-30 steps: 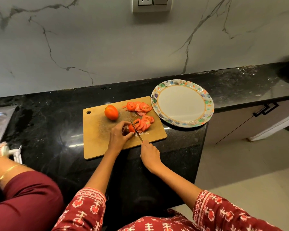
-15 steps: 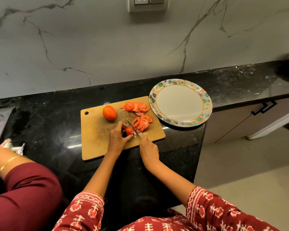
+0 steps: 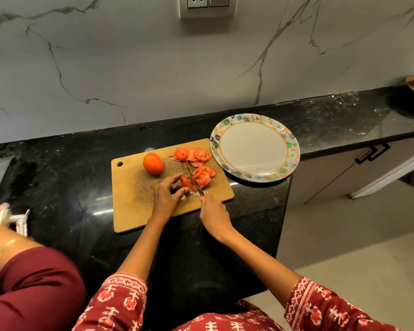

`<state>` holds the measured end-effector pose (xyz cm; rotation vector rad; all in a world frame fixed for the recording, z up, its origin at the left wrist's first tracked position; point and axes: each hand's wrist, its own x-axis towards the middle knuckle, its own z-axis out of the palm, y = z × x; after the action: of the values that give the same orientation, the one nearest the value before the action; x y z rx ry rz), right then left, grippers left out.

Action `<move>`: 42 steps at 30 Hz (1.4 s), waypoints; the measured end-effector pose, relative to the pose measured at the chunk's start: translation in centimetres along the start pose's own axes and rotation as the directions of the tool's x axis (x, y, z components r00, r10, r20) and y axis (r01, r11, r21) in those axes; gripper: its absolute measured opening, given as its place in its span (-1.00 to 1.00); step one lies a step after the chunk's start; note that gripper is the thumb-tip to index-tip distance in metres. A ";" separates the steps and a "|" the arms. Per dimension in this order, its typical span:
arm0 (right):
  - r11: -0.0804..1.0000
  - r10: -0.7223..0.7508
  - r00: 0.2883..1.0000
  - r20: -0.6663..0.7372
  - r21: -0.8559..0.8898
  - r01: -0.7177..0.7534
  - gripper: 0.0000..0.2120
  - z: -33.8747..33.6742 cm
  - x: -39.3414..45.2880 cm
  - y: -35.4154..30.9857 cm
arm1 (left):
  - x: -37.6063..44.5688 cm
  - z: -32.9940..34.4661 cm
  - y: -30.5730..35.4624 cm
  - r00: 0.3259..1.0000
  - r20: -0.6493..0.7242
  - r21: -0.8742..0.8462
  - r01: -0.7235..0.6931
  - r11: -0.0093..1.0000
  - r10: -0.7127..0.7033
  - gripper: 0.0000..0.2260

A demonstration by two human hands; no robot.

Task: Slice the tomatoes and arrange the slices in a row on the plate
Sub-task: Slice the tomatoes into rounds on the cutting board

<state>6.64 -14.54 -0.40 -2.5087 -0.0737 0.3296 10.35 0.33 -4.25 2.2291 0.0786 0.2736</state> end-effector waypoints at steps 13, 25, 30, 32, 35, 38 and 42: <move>0.997 0.002 0.999 0.040 -0.075 0.001 -0.70 0.0 -0.8 -0.9 | -0.2 0.3 0.5 0.999 -0.036 -0.023 -0.009 1.000 0.008 -0.65; 0.994 0.048 0.998 0.048 -0.102 -0.043 -0.71 0.1 -0.9 -0.9 | -0.4 0.3 0.2 0.998 -0.058 -0.057 0.031 0.998 -0.034 -0.67; 0.994 0.039 0.998 0.049 -0.102 -0.033 -0.71 0.1 -1.0 -1.1 | -0.2 0.2 0.4 0.999 -0.041 -0.068 0.013 0.998 -0.016 -0.67; 0.994 0.037 0.998 0.047 -0.103 -0.032 -0.71 0.1 -1.0 -1.2 | -0.2 0.2 0.3 0.999 -0.043 -0.063 0.015 0.998 -0.018 -0.66; 0.994 0.030 0.999 0.045 -0.105 -0.025 -0.70 0.1 -1.0 -1.3 | -0.3 0.1 0.1 0.999 -0.039 -0.043 0.008 0.999 -0.009 -0.64; 0.994 0.030 0.998 0.047 -0.110 -0.024 -0.70 0.1 -0.8 -1.4 | -0.3 0.0 0.1 0.999 -0.031 -0.031 -0.009 0.999 0.008 -0.62; 0.993 0.007 0.999 0.033 -0.119 -0.003 -0.70 0.2 -0.9 -1.4 | -0.4 -0.1 0.2 0.999 -0.025 -0.026 -0.023 0.999 0.023 -0.62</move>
<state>5.80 -13.36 0.46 -2.6223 -0.1027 0.3798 9.96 0.26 -4.09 2.2017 0.0625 0.3136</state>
